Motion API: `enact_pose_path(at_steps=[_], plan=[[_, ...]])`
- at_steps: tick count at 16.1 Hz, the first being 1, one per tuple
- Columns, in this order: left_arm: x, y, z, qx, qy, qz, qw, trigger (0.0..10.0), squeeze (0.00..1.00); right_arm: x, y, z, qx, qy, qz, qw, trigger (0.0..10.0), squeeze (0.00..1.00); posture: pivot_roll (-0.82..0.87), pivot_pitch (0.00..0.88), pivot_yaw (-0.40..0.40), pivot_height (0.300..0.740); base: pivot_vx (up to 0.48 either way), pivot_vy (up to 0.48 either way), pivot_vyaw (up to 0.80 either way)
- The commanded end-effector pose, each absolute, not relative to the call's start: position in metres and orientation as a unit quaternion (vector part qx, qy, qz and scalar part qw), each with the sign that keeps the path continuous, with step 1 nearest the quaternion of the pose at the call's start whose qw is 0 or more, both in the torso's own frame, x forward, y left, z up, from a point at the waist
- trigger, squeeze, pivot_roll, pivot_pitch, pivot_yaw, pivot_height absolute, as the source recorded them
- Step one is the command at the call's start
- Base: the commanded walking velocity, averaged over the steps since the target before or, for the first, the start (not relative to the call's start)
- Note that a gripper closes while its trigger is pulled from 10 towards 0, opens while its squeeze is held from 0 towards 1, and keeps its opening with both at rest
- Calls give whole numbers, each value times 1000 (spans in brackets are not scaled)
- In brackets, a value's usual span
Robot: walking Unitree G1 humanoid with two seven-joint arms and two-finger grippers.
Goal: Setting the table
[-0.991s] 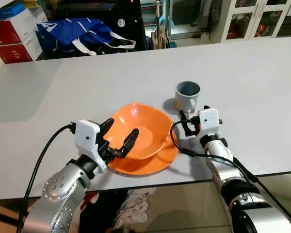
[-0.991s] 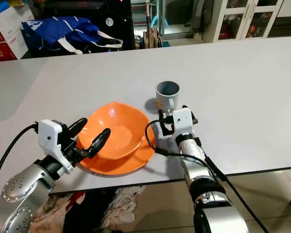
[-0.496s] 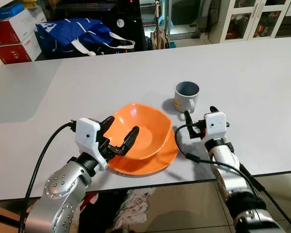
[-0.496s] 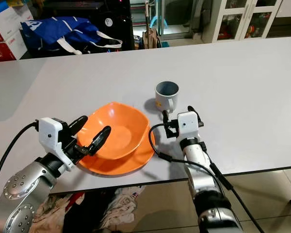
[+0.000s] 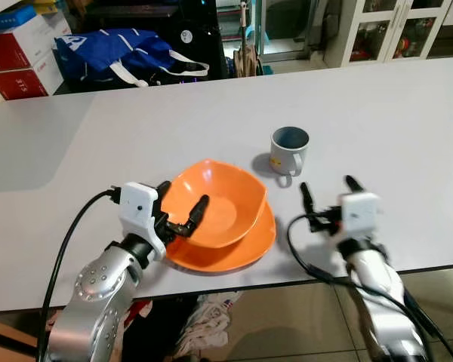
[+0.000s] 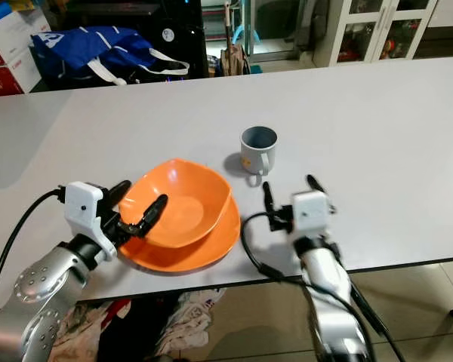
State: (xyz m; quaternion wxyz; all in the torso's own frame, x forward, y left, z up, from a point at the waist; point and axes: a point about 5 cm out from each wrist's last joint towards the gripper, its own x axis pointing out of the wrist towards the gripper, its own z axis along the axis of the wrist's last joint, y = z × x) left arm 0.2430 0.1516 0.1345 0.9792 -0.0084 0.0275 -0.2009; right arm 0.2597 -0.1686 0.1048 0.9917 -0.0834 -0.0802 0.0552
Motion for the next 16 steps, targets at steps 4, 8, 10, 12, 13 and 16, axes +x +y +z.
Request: enact_pose_path(at_steps=[4,8,10,12,13,16], plan=[[244,177,128,177,-66,-60,980,10000,0,226,-182,106,-82,-103,31,991,10000,0,-159,0,89,740,0,0,0],[233,199,108,221,-66,-15,973,10000,0,225,-198,70,-87,-40,8,995,10000,0,-145,0,81,740,0,0,0],[235,195,108,166,-55,-26,984,10000,0,227,-199,66,-107,-30,-1,994,10000,0,-139,0,85,740,0,0,0],[241,187,104,78,-35,-32,996,10000,0,235,-196,62,-104,-29,-8,994,10000,0,-138,0,88,740,0,0,0],[242,182,105,58,-32,-37,997,10000,0,239,-194,63,-99,-29,-8,995,10000,0,-138,0,88,740,0,0,0],[244,170,108,37,-27,-55,997,10000,0,249,-189,69,-88,-36,3,995,10000,0,-135,0,78,740,0,0,0]])
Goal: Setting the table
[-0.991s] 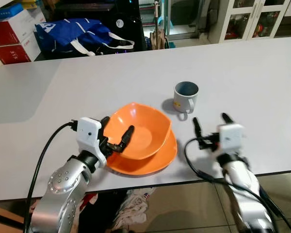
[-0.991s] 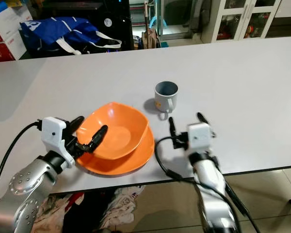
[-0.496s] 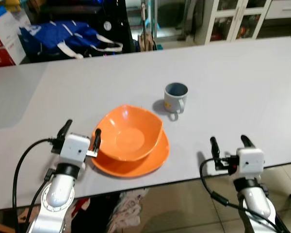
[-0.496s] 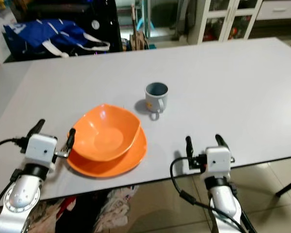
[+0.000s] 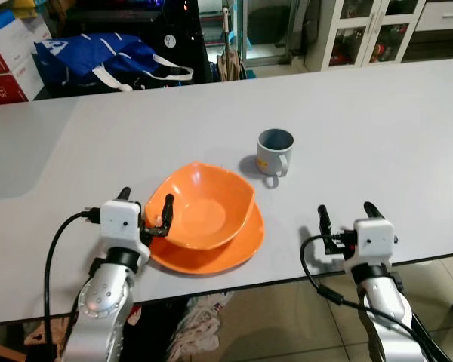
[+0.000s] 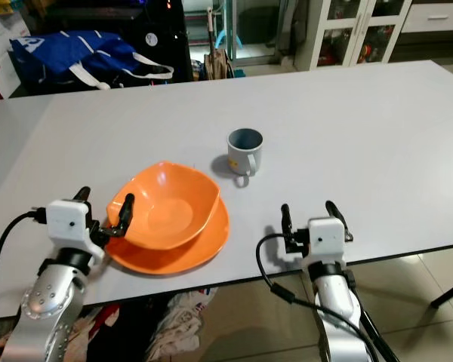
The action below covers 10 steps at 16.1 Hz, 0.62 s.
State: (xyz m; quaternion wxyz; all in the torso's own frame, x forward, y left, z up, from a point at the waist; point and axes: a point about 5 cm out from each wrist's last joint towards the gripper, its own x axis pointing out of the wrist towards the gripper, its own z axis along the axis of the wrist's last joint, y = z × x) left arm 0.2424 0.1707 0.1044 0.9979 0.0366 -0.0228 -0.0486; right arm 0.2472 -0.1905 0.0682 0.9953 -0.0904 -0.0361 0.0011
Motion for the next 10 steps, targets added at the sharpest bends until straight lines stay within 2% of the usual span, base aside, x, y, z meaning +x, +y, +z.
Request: enact_pose_path(at_steps=[1,2,6,9,10], plan=[[244,167,110,30,-25,-60,997,10000,0,253,-191,71,-86,-38,3,996,10000,0,-136,0,78,740,0,0,0],[244,165,111,25,-22,-62,998,10000,0,256,-192,71,-89,-38,4,995,10000,0,-135,0,76,740,-266,0,0],[245,163,115,22,-23,-64,997,10000,0,261,-187,72,-92,-35,20,995,10000,0,-126,0,70,740,-330,338,800],[245,163,118,22,-22,-65,997,10000,0,264,-184,70,-90,-30,21,995,10000,0,-120,0,73,740,-285,389,0],[246,164,119,19,-21,-71,997,10000,0,265,-182,71,-89,-31,23,995,10000,0,-114,0,75,740,0,450,0]])
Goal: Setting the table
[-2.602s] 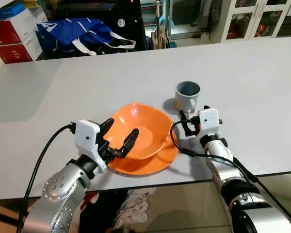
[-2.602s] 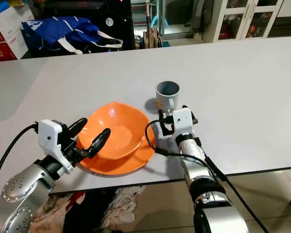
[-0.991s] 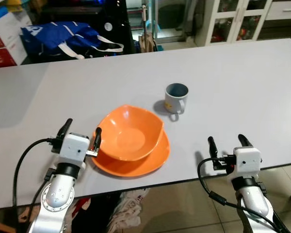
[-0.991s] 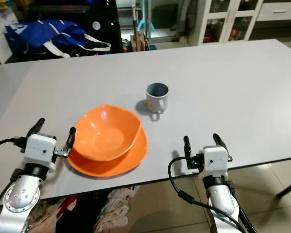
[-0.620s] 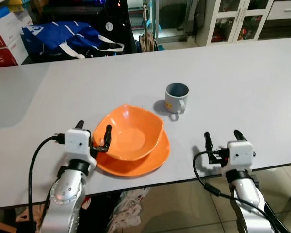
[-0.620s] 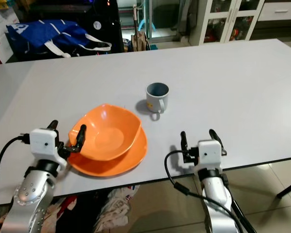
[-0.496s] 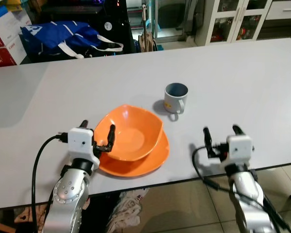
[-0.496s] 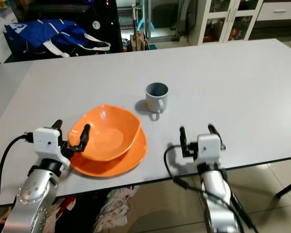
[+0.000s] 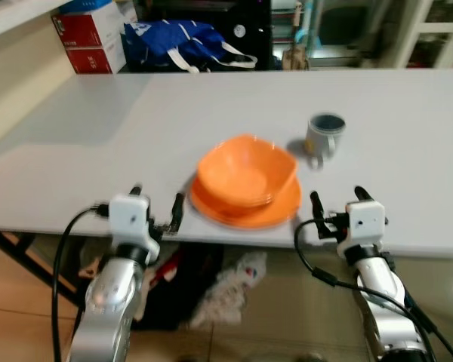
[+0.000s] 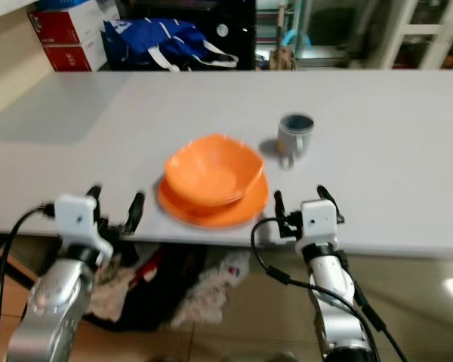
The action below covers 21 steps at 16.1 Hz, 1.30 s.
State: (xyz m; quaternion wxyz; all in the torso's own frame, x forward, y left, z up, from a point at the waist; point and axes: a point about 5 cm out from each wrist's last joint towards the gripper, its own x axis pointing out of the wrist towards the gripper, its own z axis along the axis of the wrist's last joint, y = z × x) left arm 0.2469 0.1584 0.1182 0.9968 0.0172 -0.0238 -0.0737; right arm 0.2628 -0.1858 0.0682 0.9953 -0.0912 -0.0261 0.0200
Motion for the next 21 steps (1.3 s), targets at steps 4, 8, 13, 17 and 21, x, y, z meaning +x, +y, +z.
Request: enact_pose_path(at_steps=[4,8,13,17,21], plan=[[257,169,118,14,-9,-81,997,10000,0,266,-177,69,-89,-29,27,995,10000,0,-117,0,80,740,0,468,0],[263,168,121,16,-13,-80,997,10000,0,266,-177,69,-91,-26,29,995,10000,0,-125,0,79,740,0,0,0],[263,165,116,14,-2,-70,997,10000,0,265,-179,68,-91,-21,28,995,10000,0,-127,0,76,740,0,280,0],[263,165,114,-2,12,-75,997,10000,0,262,-176,71,-82,-27,25,996,10000,0,-130,0,92,740,0,474,0],[267,164,115,-10,22,-89,996,10000,0,260,-173,71,-76,-27,25,996,10000,0,-130,0,100,740,0,480,0]])
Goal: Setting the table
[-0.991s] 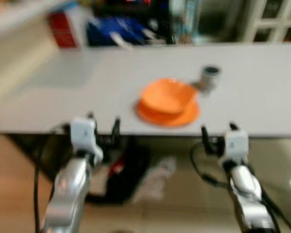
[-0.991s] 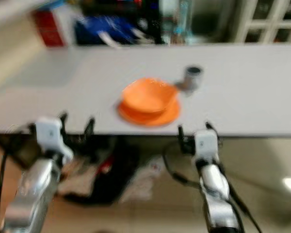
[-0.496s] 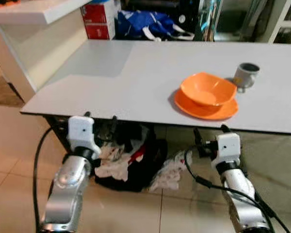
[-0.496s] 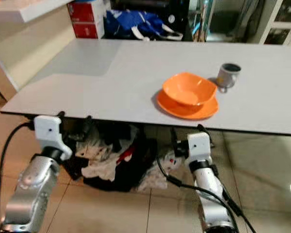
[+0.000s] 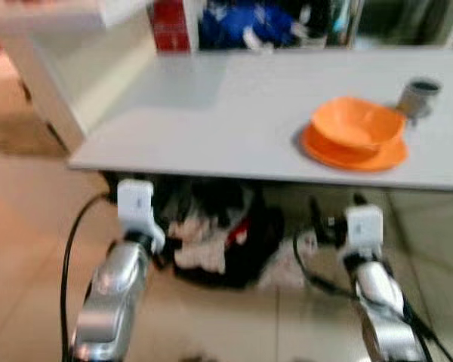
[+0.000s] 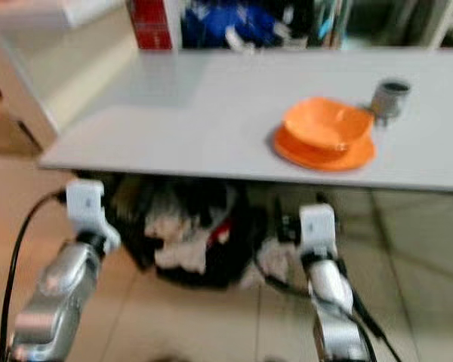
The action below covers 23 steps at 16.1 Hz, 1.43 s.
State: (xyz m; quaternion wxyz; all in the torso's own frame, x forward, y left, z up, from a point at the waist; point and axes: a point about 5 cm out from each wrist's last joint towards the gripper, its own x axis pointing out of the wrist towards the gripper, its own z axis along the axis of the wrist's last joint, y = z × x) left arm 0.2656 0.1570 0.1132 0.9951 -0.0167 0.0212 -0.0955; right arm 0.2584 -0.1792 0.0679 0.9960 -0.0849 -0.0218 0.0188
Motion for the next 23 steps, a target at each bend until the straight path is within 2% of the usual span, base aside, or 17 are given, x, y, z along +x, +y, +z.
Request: enact_pose_path(at_steps=[1,11,13,23], plan=[[267,165,115,-8,22,-90,996,10000,0,259,-173,70,-76,-26,25,996,10000,0,-129,0,99,740,0,480,0],[269,163,115,-28,26,-84,996,10000,0,264,-169,75,-79,-31,44,995,10000,0,-120,0,79,740,0,480,44],[268,160,115,-21,26,-95,995,10000,0,263,-169,74,-78,-27,41,996,10000,0,-120,0,81,740,0,480,800],[264,157,117,0,19,-109,994,10000,0,268,-162,73,-74,-25,51,996,10000,0,-93,0,71,740,0,480,0]])
